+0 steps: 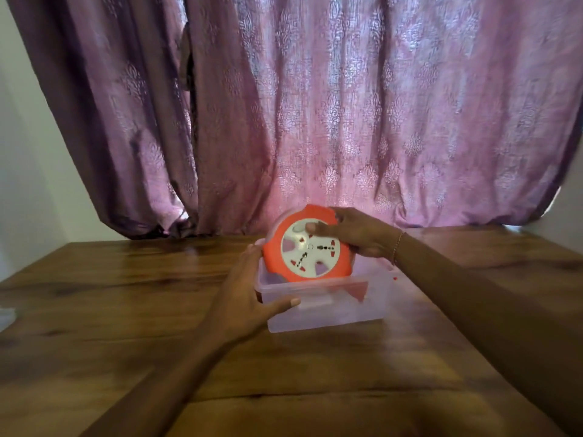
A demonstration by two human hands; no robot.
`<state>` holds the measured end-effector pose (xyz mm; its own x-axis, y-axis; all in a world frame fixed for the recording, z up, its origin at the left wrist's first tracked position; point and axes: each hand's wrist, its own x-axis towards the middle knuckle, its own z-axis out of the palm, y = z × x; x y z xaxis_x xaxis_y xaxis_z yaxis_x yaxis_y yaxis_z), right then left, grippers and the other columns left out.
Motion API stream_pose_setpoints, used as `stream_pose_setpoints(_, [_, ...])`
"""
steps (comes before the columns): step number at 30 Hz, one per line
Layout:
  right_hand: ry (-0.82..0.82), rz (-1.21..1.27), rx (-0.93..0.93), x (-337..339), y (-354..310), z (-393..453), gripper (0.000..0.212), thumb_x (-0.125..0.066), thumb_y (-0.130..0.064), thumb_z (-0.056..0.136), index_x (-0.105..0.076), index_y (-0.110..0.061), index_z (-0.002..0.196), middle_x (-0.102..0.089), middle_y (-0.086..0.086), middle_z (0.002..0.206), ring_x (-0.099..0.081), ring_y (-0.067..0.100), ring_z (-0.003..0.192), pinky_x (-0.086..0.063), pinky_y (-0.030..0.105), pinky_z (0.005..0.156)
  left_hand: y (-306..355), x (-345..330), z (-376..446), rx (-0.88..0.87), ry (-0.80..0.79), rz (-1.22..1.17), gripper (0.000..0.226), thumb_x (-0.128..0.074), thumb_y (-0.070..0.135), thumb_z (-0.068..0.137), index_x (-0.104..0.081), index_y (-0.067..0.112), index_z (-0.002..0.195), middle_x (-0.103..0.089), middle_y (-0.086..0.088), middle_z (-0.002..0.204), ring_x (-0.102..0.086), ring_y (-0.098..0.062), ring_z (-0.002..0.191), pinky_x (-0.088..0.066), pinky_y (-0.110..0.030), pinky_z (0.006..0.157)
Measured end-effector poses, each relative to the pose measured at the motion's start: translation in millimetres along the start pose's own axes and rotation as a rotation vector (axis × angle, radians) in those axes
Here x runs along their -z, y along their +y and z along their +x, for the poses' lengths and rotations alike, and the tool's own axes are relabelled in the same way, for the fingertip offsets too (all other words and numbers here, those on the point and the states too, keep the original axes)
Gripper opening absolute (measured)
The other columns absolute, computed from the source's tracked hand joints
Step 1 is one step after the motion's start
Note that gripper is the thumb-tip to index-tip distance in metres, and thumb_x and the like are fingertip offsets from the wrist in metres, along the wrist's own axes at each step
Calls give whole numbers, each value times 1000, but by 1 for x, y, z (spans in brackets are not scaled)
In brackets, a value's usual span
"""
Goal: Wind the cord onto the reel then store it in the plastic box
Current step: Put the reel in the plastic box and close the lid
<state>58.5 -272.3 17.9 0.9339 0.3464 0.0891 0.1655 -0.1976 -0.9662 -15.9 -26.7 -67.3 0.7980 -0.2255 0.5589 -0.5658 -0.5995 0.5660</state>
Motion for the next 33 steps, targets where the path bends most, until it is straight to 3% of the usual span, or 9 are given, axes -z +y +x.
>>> stream_pose_setpoints(3, [-87,-46,-83,-2,14,1,45,-78,-23,85,-63,-12,126,-74,15,112,-72,32,102,-59,49,85,1,2,-1,7,30,-7,86,-89,51,71,-33,55,136,-33,60,129,-38,29,124,-34,4,97])
stream_pose_setpoints(9, [-182,-127,-266,0,19,4,58,-86,-24,71,-66,-5,123,-73,19,113,-70,36,106,-52,58,95,-9,-3,4,48,4,-29,86,-84,64,71,-34,52,141,-49,36,134,-53,12,124,-45,-4,89])
stream_pose_setpoints(12, [-172,-227,-322,1,20,8,71,-92,-37,59,-68,-3,117,-74,18,109,-70,38,106,-47,60,101,-13,-6,5,71,-10,-33,91,-84,65,71,-35,45,146,-52,29,139,-56,2,127,-53,-20,100])
stream_pose_setpoints(15, [-181,-382,-339,-1,22,12,69,-88,-47,62,-69,-3,112,-77,12,102,-73,33,98,-55,49,92,-18,-8,5,105,-25,-19,98,-81,71,70,-30,46,150,-49,26,147,-56,-5,131,-54,-36,108])
stream_pose_setpoints(20, [-160,-579,-323,-4,20,10,68,-79,-63,66,-72,-9,107,-78,3,94,-75,25,85,-56,31,76,-24,-11,4,157,-57,-2,105,-74,84,65,-26,49,152,-43,26,154,-52,-6,136,-49,-42,113])
stream_pose_setpoints(23, [-105,-849,-259,-4,24,10,93,-63,-91,48,-75,-12,96,-77,6,84,-70,19,66,-51,26,67,-20,-8,4,162,-74,-2,106,-72,86,64,-27,48,153,-44,24,155,-52,-7,137,-50,-44,113])
stream_pose_setpoints(25, [-30,-977,-203,-10,21,8,78,-65,-81,64,-72,-8,92,-75,5,81,-65,14,61,-53,25,67,-12,2,3,142,-84,6,99,-80,75,68,-31,48,150,-49,26,149,-55,-5,133,-54,-39,108])
stream_pose_setpoints(29, [296,-1231,50,-41,-5,3,74,-70,-67,76,-51,-10,119,-65,7,107,-65,25,88,-57,39,75,-2,33,-7,219,-32,-75,93,-81,70,66,-31,58,143,-39,45,136,-50,13,121,-48,-16,98])
stream_pose_setpoints(33, [358,-1097,433,-104,-39,17,58,-63,-66,82,-56,-17,113,-63,5,107,-61,25,94,-52,38,75,-11,83,-15,368,212,-98,105,-69,77,72,-33,30,159,-45,8,158,-45,-11,142,-39,-31,115])
